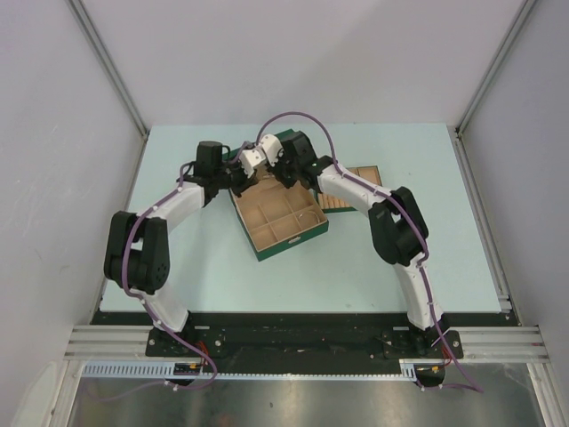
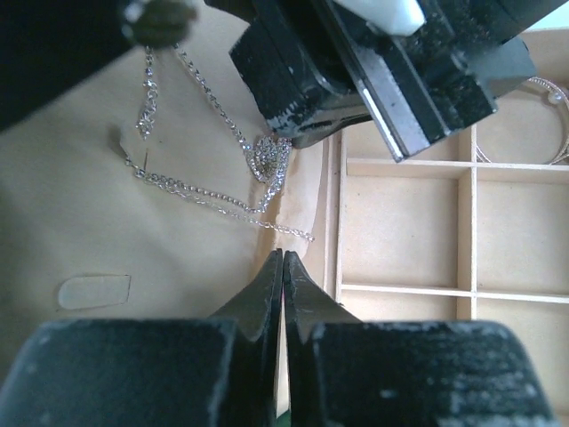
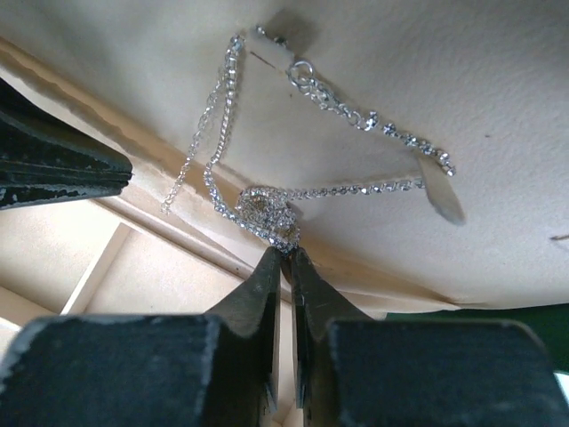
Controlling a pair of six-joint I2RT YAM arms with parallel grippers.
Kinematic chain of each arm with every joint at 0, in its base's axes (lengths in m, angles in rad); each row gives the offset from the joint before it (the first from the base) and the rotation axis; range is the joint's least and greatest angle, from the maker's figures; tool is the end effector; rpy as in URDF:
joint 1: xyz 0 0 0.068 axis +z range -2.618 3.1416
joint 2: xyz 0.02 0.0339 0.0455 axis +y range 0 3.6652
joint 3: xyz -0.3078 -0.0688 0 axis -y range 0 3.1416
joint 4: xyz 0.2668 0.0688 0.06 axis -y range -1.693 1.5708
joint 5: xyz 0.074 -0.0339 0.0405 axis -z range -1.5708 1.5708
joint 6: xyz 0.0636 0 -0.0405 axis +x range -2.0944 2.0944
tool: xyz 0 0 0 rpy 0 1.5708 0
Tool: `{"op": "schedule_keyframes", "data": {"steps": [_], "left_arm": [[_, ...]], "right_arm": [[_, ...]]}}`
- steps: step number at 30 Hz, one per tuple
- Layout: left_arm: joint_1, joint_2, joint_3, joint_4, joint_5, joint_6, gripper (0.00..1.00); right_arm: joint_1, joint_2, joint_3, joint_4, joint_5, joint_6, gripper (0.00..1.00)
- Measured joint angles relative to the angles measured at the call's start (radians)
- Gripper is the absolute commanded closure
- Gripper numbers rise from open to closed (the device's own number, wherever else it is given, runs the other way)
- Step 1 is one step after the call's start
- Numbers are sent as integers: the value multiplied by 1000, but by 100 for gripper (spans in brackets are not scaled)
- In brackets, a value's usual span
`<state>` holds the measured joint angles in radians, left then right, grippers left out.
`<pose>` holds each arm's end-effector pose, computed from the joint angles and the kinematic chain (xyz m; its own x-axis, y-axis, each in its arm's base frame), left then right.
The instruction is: Organize the mixed jewelry
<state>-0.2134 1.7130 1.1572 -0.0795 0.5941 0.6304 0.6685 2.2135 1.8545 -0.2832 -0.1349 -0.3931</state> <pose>0.4067 -0.1246 0.2532 -0.1055 0.5227 -0.8460 0.8393 0.5030 0.2061 0.4538 0.3694 0.2403 -0.1665 -0.6152 -0.7706 -0.8255 0.5144 -0.2323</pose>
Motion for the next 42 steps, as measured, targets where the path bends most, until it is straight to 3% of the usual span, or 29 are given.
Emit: {"op": "schedule_keyframes", "data": {"steps": [5,27,35,42], "left_arm": [[-4,-15,-18,34,-8,-14,96],[-1,-41,-33,124,-65,-119,96],[-2,-41,-33,130,-72,-138,97],[-3,-41,-33,132,-78,-150,97]], "right_arm": [[3,-15,-12,6,3,4,100],[3,-85,-89,-5,-13,69,100],[3,-86,-95,6,-9,71,92],[3,-88,-103,17,-8,72,99]]}}
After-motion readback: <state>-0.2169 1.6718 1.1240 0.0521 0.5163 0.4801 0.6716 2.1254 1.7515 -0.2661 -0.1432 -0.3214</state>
